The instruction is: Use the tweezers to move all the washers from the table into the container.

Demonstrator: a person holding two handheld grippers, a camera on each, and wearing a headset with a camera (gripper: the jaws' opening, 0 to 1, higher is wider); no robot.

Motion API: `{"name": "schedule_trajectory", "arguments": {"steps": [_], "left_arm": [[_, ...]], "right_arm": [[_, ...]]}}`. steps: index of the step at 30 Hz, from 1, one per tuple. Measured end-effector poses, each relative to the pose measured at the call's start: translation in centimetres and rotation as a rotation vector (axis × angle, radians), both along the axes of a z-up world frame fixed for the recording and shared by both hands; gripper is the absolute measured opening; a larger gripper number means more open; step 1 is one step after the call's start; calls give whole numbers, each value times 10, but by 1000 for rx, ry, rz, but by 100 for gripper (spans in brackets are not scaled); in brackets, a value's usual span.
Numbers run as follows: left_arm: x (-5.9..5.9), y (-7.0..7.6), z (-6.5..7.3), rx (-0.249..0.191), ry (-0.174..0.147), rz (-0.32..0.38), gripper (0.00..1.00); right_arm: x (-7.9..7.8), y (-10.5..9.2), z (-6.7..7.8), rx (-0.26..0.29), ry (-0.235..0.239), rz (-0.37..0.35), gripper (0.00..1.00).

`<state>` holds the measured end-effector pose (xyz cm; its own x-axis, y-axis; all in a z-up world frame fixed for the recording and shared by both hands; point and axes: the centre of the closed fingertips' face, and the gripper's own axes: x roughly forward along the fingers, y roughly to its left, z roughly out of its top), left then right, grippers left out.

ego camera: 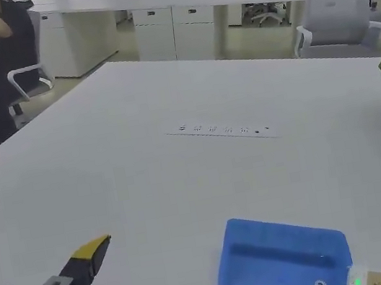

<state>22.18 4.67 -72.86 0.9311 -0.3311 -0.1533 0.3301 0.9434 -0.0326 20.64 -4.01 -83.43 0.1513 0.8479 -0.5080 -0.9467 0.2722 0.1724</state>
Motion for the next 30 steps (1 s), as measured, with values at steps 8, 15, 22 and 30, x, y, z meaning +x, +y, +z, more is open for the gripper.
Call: {"name": "schedule_trajectory", "arguments": {"steps": [8, 15, 22, 30], "left_arm": [[0, -2, -1, 8, 5, -10, 92], [-1, -4, -1, 5, 3, -24, 91], [-1, -5, -1, -7, 11, -31, 92], [-1, -7, -2, -9, 16, -41, 93]], "right_arm": [[9, -14, 24, 66, 29, -79, 3], [23, -25, 47, 138, 48, -150, 3], [45, -37, 69, 202, 46, -229, 3], [74, -48, 75, 217, 40, -293, 3]]}}
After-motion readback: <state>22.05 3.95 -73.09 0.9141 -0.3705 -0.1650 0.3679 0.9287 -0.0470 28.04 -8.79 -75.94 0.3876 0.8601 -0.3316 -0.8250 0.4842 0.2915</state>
